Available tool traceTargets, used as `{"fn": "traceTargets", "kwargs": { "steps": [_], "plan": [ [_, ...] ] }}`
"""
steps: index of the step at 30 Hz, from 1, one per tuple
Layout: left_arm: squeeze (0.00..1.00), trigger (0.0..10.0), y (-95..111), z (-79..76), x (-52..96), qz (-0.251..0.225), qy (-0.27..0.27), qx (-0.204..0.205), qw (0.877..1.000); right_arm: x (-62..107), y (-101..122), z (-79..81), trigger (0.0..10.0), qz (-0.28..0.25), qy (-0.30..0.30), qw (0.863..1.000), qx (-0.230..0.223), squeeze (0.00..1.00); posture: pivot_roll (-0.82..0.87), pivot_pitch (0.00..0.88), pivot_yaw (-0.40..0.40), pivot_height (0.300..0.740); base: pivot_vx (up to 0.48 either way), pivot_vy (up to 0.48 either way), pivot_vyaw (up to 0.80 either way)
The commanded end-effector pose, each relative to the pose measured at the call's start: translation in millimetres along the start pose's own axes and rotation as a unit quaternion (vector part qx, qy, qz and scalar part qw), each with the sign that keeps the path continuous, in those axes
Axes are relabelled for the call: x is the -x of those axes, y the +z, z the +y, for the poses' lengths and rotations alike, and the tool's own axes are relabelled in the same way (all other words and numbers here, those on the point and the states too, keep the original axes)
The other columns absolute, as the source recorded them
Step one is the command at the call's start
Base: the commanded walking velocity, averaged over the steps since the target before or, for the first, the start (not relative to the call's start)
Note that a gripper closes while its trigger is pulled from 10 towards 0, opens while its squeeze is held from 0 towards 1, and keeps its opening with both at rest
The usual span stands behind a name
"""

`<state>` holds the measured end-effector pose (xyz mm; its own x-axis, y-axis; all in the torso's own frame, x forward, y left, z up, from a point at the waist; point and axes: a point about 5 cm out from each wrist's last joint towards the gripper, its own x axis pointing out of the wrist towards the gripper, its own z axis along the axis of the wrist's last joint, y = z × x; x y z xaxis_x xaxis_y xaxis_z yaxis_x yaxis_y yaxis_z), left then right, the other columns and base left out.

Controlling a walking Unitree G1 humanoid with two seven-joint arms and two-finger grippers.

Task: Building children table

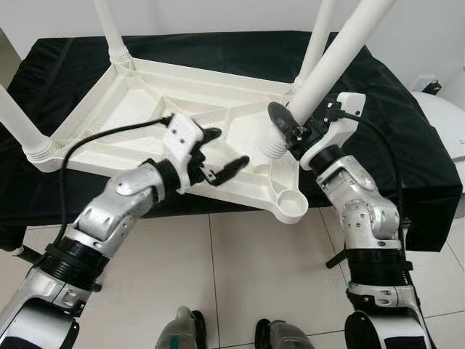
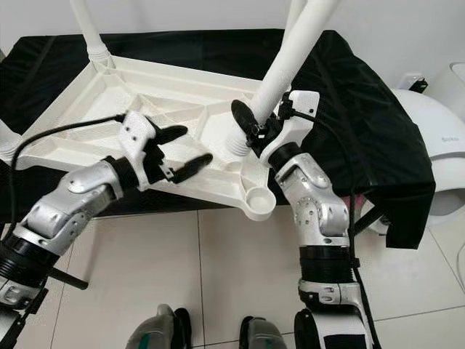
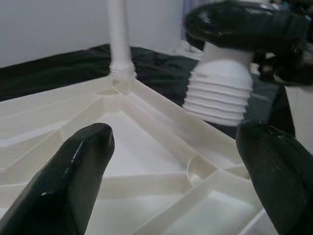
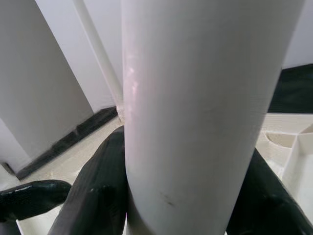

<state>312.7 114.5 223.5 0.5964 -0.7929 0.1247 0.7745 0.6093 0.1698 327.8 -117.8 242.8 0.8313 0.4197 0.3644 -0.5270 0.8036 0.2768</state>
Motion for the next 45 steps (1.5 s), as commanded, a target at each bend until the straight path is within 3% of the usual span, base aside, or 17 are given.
{"fn": "traceTargets", "kwargs": {
  "steps": [1,5,8,9,14,16,18,26,33,36,39,43,45],
  "plan": [
    [0.0,10.0,0.5,13.3,5.3,-0.021,0.115,0.029,0.993,2.1,0.3,2.2,10.0,-0.026,0.007,1.0,-0.008,0.0,-0.04,0.128,0.023,0.74,0.0,0.0,0.0],
    [0.0,10.0,-8.0,22.4,8.1,-0.035,0.217,0.05,0.974,7.1,-16.2,1.2,10.0,-0.024,-0.003,1.0,0.005,0.0,-0.03,0.106,0.017,0.74,0.0,0.0,0.0],
    [0.0,10.0,-11.3,23.2,9.5,-0.031,0.24,0.058,0.969,8.6,-19.0,1.0,10.0,-0.026,-0.006,1.0,0.008,0.0,-0.03,0.104,0.016,0.74,0.0,0.0,0.0],
    [0.0,10.0,-13.7,24.4,12.8,-0.035,0.279,0.074,0.957,11.0,-23.0,-0.3,10.0,-0.031,-0.018,0.999,0.007,0.0,-0.04,0.096,0.009,0.74,0.0,0.0,0.0],
    [0.0,10.0,-15.7,26.2,18.9,-0.032,0.314,0.098,0.944,12.2,-26.0,-0.5,10.0,-0.044,-0.04,0.998,-0.001,0.0,-0.05,0.095,-0.026,0.74,0.0,0.0,0.0],
    [0.0,10.0,-15.7,26.2,18.9,-0.032,0.314,0.098,0.944,12.2,-26.0,-0.5,10.0,-0.044,-0.04,0.998,-0.001,0.0,-0.05,0.095,-0.026,0.74,0.0,0.0,0.0],
    [0.0,10.0,-13.8,34.7,21.7,-0.024,0.327,0.132,0.936,10.7,-22.9,3.7,10.0,-0.059,-0.039,0.997,-0.003,0.0,-0.05,0.104,-0.029,0.74,0.0,0.0,0.0],
    [0.0,10.0,1.0,42.8,18.3,-0.022,0.343,0.098,0.934,14.8,-23.1,-0.1,10.0,-0.07,-0.048,0.996,0.006,0.0,-0.07,0.135,0.013,0.74,0.0,0.0,0.0],
    [0.0,10.0,8.0,42.9,24.4,-0.066,0.389,0.108,0.913,18.0,-23.2,-1.8,10.0,-0.085,-0.07,0.994,0.017,0.0,-0.07,0.116,0.039,0.74,0.0,0.0,0.0],
    [0.0,10.0,8.7,41.2,25.5,-0.075,0.385,0.109,0.913,17.6,-24.7,-1.1,10.0,-0.086,-0.072,0.994,0.017,0.0,-0.07,0.11,0.035,0.74,0.0,0.0,0.0],
    [0.0,10.0,6.1,25.8,22.2,-0.053,0.332,0.039,0.941,16.1,-29.0,0.0,10.0,-0.079,-0.07,0.994,0.015,0.0,-0.06,0.11,0.021,0.74,0.0,0.0,0.0],
    [0.0,10.0,4.7,17.2,20.7,-0.045,0.301,0.017,0.952,15.7,-29.6,0.0,10.0,-0.075,-0.066,0.995,0.017,0.0,-0.06,0.11,0.021,0.74,0.0,0.0,0.0],
    [0.0,10.0,3.3,1.9,17.2,-0.04,0.239,0.026,0.97,15.5,-29.4,-1.0,10.0,-0.073,-0.061,0.995,0.022,0.0,-0.04,0.115,0.007,0.74,0.0,0.0,0.0]
  ]
}}
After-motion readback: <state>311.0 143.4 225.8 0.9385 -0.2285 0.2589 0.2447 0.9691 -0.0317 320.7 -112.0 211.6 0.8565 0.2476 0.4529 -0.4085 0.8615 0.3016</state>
